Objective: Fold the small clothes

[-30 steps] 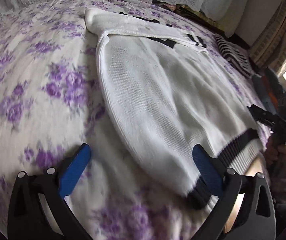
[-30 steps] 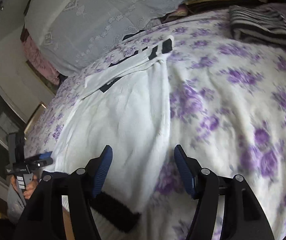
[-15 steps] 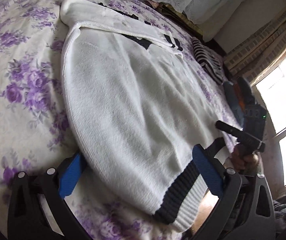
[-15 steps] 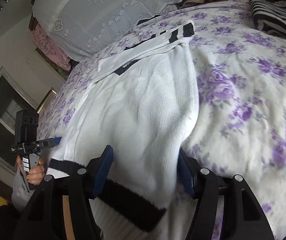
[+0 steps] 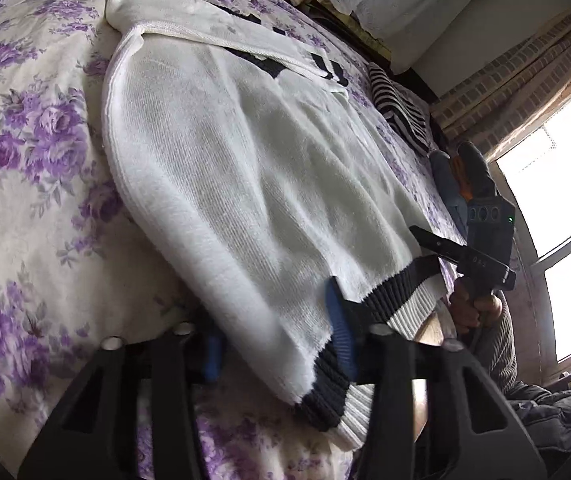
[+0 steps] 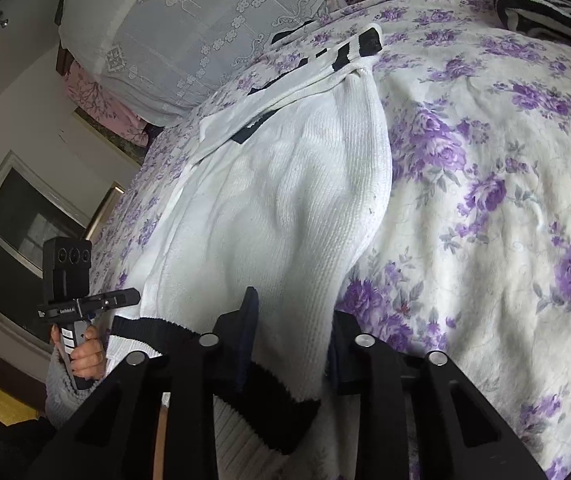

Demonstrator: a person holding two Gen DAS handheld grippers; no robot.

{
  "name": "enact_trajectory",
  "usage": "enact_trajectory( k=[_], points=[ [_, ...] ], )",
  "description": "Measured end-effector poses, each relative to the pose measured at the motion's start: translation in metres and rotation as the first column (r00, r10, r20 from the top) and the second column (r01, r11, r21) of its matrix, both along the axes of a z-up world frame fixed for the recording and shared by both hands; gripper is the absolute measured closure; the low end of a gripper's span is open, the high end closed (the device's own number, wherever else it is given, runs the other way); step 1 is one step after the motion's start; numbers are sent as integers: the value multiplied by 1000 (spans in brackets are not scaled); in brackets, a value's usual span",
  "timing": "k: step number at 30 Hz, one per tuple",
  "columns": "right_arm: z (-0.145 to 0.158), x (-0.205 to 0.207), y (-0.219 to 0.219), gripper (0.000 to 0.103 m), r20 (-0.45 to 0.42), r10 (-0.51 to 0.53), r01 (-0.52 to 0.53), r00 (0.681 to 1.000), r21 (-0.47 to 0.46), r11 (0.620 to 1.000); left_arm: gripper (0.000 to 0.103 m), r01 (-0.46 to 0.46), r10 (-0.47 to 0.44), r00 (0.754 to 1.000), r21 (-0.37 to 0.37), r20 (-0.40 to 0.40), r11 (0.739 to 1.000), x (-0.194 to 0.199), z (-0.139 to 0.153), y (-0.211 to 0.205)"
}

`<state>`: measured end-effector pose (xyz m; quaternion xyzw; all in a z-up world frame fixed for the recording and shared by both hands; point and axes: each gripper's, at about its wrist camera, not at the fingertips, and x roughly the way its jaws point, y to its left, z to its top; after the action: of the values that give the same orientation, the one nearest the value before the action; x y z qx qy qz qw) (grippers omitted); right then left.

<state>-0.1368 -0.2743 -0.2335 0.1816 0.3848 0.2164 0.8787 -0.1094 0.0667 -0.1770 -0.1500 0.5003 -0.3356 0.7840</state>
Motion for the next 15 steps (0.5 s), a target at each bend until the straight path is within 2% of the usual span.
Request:
enact_trajectory(
  k=[1, 3, 9, 15],
  points=[
    [2, 0, -1, 90, 9, -4, 4, 1000, -1, 1000, 87, -7, 7, 1000, 12, -1, 1000, 3, 0, 0],
    [11, -5, -4, 92, 55, -19, 17, 998, 25, 1000, 93, -15, 15, 1000, 10, 6, 1000, 5, 3, 3],
    [37, -7, -6, 93, 123, -16, 6, 992, 88, 996, 94, -32, 29, 989, 22, 143, 999, -2, 40, 6],
    [58, 13, -10, 93, 136, -20, -5, 990, 178, 984, 94, -57, 49, 979, 36, 196, 998, 12, 65, 7]
  ],
)
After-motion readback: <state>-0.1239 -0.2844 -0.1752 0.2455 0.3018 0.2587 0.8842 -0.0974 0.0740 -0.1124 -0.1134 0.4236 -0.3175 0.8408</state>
